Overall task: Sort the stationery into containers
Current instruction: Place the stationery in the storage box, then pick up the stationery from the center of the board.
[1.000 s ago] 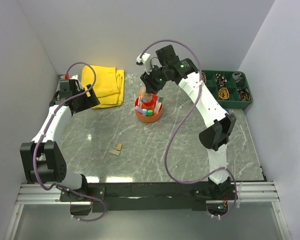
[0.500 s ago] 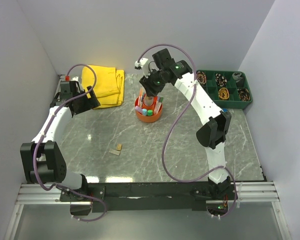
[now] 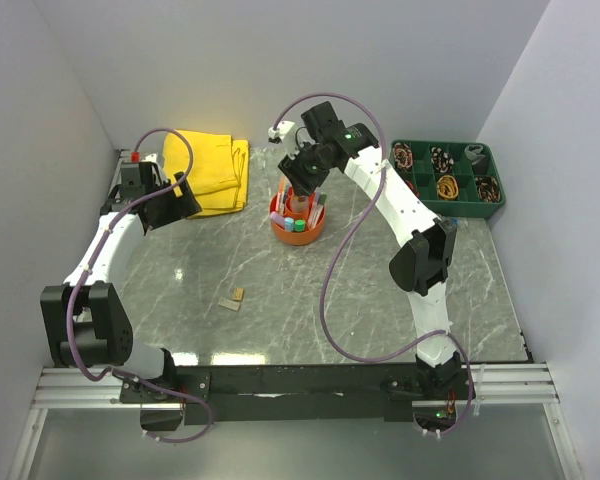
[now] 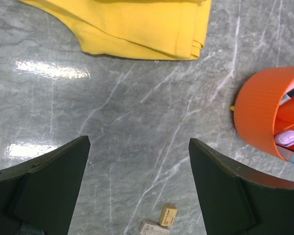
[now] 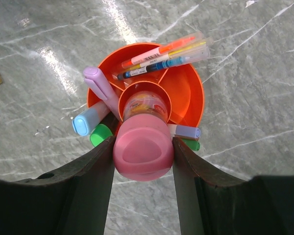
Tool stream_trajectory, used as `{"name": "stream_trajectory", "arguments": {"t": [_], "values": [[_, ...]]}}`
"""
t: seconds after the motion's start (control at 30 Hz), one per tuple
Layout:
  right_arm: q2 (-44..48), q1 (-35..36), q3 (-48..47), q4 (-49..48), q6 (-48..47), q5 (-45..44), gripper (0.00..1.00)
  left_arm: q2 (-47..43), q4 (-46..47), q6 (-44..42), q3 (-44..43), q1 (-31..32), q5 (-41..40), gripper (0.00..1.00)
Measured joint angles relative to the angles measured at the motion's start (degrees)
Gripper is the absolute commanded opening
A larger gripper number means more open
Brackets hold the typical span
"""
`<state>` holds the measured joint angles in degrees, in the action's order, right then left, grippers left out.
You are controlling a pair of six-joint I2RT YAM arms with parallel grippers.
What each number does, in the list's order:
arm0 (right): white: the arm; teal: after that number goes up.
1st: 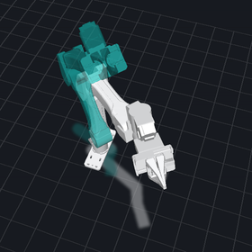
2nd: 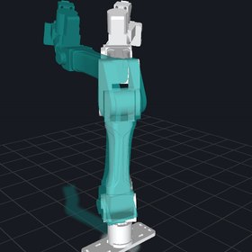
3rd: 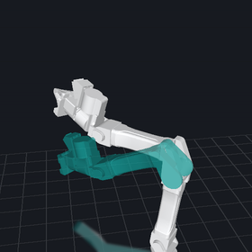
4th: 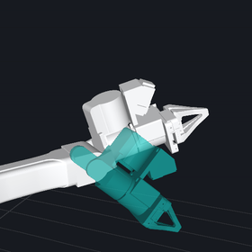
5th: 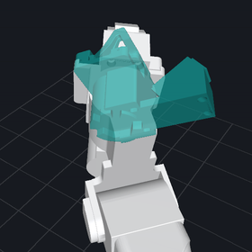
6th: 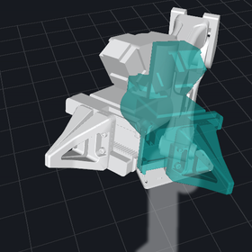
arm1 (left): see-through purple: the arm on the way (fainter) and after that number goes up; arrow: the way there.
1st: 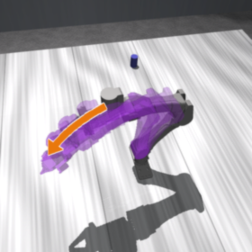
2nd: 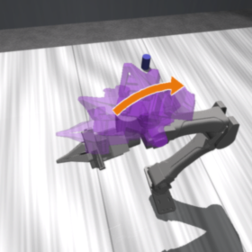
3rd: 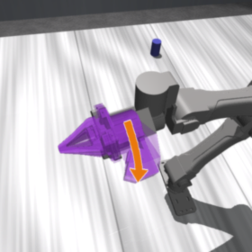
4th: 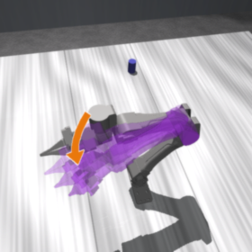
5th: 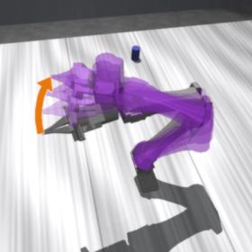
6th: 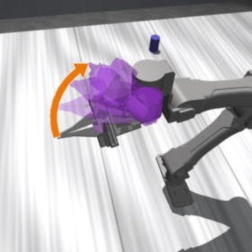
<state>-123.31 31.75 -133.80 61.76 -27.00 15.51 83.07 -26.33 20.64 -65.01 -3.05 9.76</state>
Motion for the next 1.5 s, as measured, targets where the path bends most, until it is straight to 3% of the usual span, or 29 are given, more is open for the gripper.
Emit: {"name": "stream_trajectory", "arguments": {"t": [0.2,0.37,0.5,0.63,0.8,1.03,1.3,1.5], "values": [[-0.90,0.00,0.83,-0.07,-0.31,0.07,0.30,0.22,-0.39,-2.99,0.02,-0.04,4.92,0.86],[-1.84,0.00,3.21,-0.39,0.17,-0.02,0.50,5.46,-7.69,-9.57,-4.24,1.51,6.97,0.83],[-1.77,0.26,5.40,-0.96,1.64,-0.11,0.56,7.02,-11.54,-10.99,-3.50,5.60,5.40,0.81],[0.24,0.26,8.07,-1.95,3.72,-0.44,0.64,5.75,-12.52,-10.95,-0.57,13.77,3.91,0.85],[5.60,0.26,10.05,-3.06,5.55,-0.48,0.64,4.13,-13.42,-10.93,3.48,21.44,3.13,0.85],[12.85,0.26,10.88,-4.79,7.06,-1.55,0.64,3.15,-13.68,-8.72,8.20,21.73,0.42,0.81],[21.51,0.26,17.27,-6.21,8.09,-3.89,0.64,2.80,-14.01,-7.26,9.29,25.49,-1.27,0.67],[22.93,-0.13,19.04,-6.95,8.37,-5.01,0.63,3.89,-13.77,-6.29,9.29,27.12,-2.58,0.56]]}}
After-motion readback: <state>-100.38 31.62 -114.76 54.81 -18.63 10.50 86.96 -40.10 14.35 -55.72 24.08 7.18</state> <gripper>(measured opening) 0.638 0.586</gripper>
